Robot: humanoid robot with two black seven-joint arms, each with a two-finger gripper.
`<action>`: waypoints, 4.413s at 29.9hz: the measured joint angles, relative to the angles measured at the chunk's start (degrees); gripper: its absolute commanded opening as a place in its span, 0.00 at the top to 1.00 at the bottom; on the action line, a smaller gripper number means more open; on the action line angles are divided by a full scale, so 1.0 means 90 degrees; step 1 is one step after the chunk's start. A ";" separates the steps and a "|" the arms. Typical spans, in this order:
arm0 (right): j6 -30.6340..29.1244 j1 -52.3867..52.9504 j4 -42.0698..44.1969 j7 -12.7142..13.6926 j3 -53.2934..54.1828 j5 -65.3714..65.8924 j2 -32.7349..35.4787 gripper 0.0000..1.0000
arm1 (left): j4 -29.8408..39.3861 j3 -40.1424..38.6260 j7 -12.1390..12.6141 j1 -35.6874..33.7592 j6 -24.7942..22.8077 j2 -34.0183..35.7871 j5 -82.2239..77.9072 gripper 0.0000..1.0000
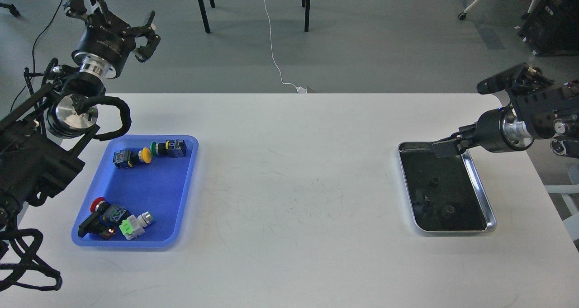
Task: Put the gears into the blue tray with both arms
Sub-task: 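Swing the right arm out and reach the right gripper over the metal tray, then grasp the small black gear in the metal tray with the right gripper, then carry the black gear toward the table center and release it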
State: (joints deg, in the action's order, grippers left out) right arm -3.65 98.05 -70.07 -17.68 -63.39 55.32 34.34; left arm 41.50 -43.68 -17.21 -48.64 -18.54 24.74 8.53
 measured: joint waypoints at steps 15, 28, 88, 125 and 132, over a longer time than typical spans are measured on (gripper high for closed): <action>0.0043 -0.1379 0.1061 0.0237 0.0029 0.0048 -0.0711 0.36 | -0.0010 0.0057 0.0010 0.0003 -0.0020 0.0100 0.0000 0.02; 0.0076 -0.1898 0.1269 0.0235 0.0566 -0.0008 -0.0832 0.48 | -0.0108 0.0077 0.0017 -0.0062 -0.0017 0.0114 -0.0019 0.02; 0.0064 -0.2047 0.1037 0.0148 0.0716 0.0069 -0.0664 0.46 | -0.0109 0.0069 0.0018 -0.0006 -0.0049 0.0569 -0.0010 0.02; 0.0495 -0.0935 0.0147 -0.0081 0.1357 -0.1143 -0.2067 0.82 | -0.0109 0.0085 0.0028 -0.0016 -0.0022 0.0614 -0.0018 0.02; 0.0819 -0.1339 0.0580 -0.0265 0.1544 -0.1849 -0.3225 0.81 | -0.0109 0.0096 0.0028 -0.0016 -0.0020 0.0628 -0.0031 0.02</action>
State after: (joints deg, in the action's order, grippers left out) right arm 3.72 86.00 -64.84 -20.07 -49.50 38.68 5.32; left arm 40.52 -42.82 -16.95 -48.78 -18.72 30.39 8.24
